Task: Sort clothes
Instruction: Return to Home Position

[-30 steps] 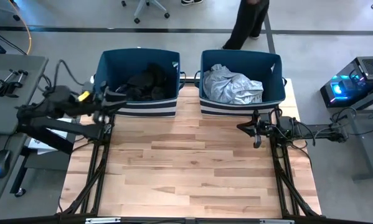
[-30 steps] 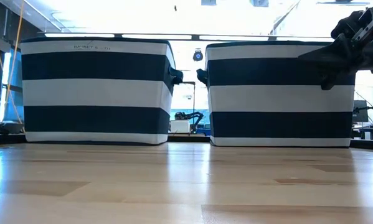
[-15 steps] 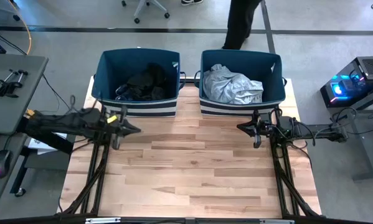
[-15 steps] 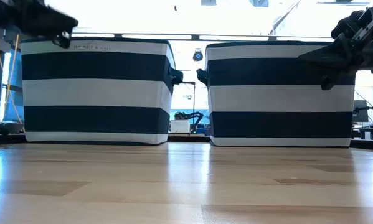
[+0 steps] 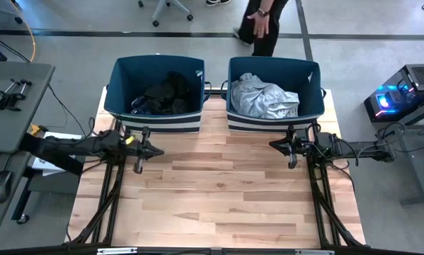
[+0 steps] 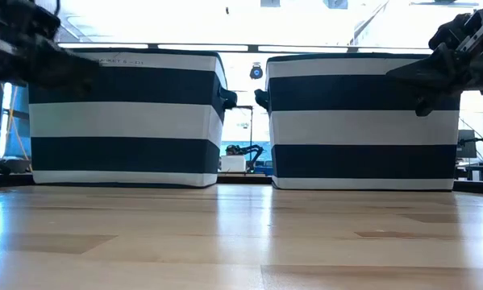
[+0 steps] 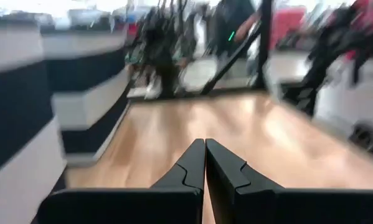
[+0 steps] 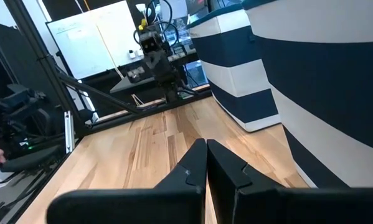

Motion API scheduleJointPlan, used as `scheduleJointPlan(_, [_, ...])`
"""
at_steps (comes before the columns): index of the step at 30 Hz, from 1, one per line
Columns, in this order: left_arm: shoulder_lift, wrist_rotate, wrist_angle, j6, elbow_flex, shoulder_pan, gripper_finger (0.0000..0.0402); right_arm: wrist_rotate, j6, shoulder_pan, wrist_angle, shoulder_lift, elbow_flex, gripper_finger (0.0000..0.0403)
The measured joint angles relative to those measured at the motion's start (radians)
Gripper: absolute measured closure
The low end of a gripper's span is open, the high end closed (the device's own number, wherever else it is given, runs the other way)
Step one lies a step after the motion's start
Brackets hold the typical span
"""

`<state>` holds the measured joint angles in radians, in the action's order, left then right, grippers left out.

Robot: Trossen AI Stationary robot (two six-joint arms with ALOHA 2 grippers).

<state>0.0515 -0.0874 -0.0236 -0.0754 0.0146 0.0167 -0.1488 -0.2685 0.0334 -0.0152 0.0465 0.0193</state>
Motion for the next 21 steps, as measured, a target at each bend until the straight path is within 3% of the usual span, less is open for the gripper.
scheduleJointPlan(7, [0.135, 0.172, 0.007, -0.007, -0.001, -0.024, 0.0400, 0.001, 0.000, 0.000, 0.002, 0.007, 0.000, 0.0402])
scheduleJointPlan(21, [0.186, 0.179, 0.007, -0.007, -0.001, -0.024, 0.0398, 0.003, 0.000, 0.000, 0.002, 0.006, 0.000, 0.0402])
